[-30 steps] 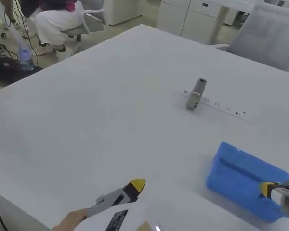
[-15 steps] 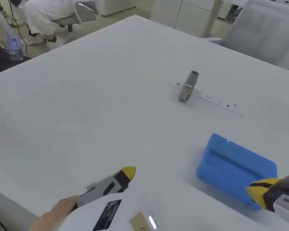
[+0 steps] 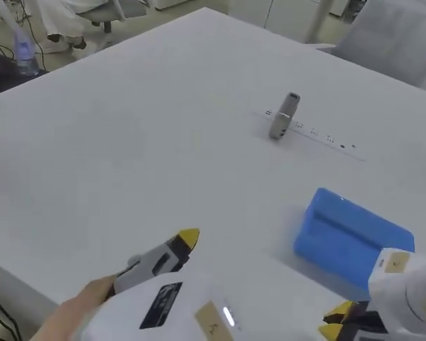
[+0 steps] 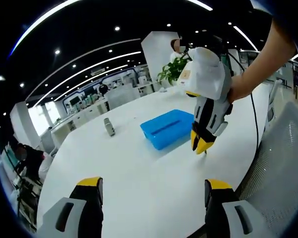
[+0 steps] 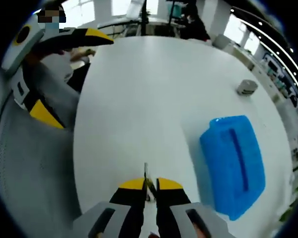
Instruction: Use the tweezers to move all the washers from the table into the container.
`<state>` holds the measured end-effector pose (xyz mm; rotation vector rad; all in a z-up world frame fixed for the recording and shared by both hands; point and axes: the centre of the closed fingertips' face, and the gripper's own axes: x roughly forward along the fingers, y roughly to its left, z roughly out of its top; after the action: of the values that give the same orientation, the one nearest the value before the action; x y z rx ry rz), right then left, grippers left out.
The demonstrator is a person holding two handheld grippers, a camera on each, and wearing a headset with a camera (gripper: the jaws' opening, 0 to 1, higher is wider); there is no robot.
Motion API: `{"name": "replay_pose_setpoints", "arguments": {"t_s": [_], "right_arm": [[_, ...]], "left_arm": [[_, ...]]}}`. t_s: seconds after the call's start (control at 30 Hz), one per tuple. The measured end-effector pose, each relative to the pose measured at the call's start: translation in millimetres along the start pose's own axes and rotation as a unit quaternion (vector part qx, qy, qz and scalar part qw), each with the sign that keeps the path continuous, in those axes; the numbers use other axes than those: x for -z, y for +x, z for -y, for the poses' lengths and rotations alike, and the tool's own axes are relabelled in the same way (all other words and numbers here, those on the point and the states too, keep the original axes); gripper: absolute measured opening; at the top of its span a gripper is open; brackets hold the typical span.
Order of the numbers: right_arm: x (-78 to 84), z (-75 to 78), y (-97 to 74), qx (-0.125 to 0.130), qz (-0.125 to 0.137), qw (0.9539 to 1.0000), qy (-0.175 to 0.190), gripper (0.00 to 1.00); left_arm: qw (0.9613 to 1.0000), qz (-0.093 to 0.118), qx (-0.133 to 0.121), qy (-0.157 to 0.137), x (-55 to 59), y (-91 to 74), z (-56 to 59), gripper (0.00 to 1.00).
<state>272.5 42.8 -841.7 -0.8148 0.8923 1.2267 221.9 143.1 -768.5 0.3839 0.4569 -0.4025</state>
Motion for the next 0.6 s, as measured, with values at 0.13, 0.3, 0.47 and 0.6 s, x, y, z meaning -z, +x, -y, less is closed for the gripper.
{"name": "replay_pose_setpoints", "arguments": {"t_s": [0.13, 0.3, 0.47, 0.6], "right_arm": [[-2.8, 2.7, 14.0, -0.007, -0.011, 0.9999, -0.005, 0.04], [10.5, -1.6, 26.5, -0.016, -0.039, 0.9984, -0.036, 0.04], [9.0, -2.6, 25.3, -0.015, -0.037, 0.9980, -0.049, 0.04], [9.6, -2.5, 25.3, -0.018, -0.033, 0.9976, -0.058, 0.04]], "left_arm": [[1.0000, -0.002, -0.001, 0.000, 0.8, 0.5, -0.8, 0.86], [1.0000, -0.004, -0.001, 0.000, 1.4, 1.0, -0.9, 0.85], [1.0000, -0.006, 0.000, 0.002, 1.6, 1.7, -0.4, 0.85], [1.0000, -0.008, 0.001, 0.002, 2.2, 1.9, 0.0, 0.85]]}}
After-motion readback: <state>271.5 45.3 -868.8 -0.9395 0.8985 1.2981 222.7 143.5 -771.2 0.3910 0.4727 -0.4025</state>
